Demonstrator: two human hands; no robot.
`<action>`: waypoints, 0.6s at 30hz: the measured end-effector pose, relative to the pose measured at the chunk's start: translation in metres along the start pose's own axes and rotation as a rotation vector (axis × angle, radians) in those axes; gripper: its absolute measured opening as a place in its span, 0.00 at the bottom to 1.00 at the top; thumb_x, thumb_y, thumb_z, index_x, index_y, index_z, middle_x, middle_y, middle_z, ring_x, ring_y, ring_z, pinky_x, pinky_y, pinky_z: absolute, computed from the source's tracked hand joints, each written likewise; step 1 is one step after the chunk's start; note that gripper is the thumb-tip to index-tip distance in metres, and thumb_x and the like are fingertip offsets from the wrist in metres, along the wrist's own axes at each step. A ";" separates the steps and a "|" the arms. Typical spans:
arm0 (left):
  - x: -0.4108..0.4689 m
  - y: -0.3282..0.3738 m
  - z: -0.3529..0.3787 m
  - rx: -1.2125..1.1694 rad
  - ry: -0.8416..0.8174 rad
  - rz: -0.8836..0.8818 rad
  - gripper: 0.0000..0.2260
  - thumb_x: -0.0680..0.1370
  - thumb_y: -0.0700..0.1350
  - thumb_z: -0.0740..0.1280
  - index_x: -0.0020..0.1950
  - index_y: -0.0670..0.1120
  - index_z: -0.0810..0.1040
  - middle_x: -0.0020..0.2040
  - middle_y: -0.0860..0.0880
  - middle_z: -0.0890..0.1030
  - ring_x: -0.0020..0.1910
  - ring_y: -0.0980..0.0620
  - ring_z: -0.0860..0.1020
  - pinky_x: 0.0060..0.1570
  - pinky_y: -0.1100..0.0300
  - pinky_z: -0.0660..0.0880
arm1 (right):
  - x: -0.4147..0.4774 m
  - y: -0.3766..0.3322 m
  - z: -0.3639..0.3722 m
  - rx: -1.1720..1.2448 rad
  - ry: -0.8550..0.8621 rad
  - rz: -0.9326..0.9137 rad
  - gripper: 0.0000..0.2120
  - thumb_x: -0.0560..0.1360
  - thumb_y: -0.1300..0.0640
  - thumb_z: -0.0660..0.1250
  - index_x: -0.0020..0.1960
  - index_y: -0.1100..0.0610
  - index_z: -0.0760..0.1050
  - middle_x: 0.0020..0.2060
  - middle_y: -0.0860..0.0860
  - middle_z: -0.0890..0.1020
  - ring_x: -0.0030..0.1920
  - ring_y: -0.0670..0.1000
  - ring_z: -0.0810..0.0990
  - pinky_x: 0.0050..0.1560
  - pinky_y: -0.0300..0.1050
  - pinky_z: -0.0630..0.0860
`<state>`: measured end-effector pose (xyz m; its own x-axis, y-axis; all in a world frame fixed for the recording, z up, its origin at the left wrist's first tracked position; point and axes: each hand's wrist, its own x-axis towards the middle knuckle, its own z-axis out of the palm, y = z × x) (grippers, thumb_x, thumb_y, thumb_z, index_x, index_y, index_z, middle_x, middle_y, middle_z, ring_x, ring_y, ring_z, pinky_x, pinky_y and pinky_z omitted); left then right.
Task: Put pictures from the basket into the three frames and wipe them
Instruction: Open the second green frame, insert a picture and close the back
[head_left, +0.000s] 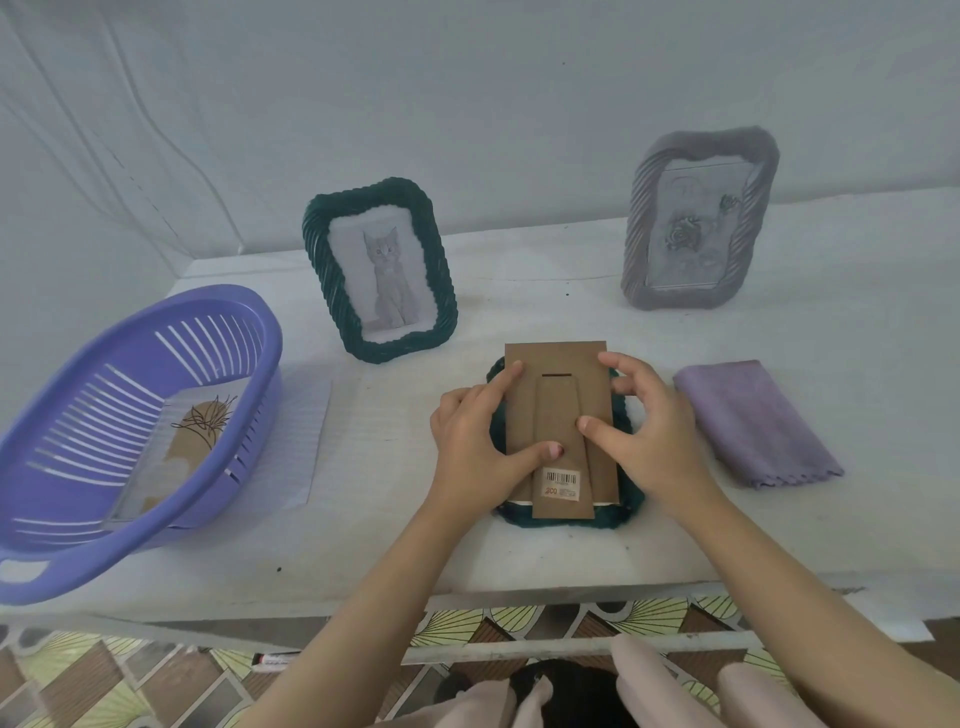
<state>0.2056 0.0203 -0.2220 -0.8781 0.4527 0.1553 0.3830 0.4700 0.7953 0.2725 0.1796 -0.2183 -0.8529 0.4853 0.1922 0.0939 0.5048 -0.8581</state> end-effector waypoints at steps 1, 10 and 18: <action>0.000 0.001 -0.001 0.003 0.000 0.006 0.37 0.63 0.59 0.72 0.70 0.59 0.64 0.49 0.67 0.64 0.49 0.63 0.58 0.61 0.55 0.63 | 0.001 -0.001 -0.002 -0.037 -0.003 -0.021 0.28 0.65 0.56 0.75 0.61 0.44 0.69 0.44 0.36 0.74 0.51 0.45 0.75 0.60 0.61 0.69; 0.008 0.006 -0.008 -0.096 -0.033 -0.051 0.38 0.63 0.55 0.76 0.69 0.61 0.64 0.50 0.62 0.70 0.57 0.53 0.66 0.61 0.52 0.68 | 0.004 -0.007 -0.001 0.128 -0.075 0.027 0.29 0.69 0.63 0.72 0.66 0.48 0.67 0.56 0.48 0.75 0.44 0.54 0.79 0.47 0.50 0.79; 0.009 0.003 -0.005 -0.200 -0.065 -0.059 0.35 0.65 0.47 0.77 0.67 0.59 0.64 0.48 0.57 0.75 0.44 0.58 0.74 0.44 0.60 0.76 | 0.003 0.001 0.001 0.155 -0.082 0.032 0.28 0.69 0.62 0.72 0.66 0.47 0.67 0.57 0.51 0.75 0.46 0.52 0.80 0.47 0.52 0.80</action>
<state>0.1977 0.0221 -0.2156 -0.8745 0.4796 0.0722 0.2613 0.3405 0.9032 0.2692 0.1806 -0.2190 -0.8906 0.4360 0.1293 0.0469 0.3709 -0.9275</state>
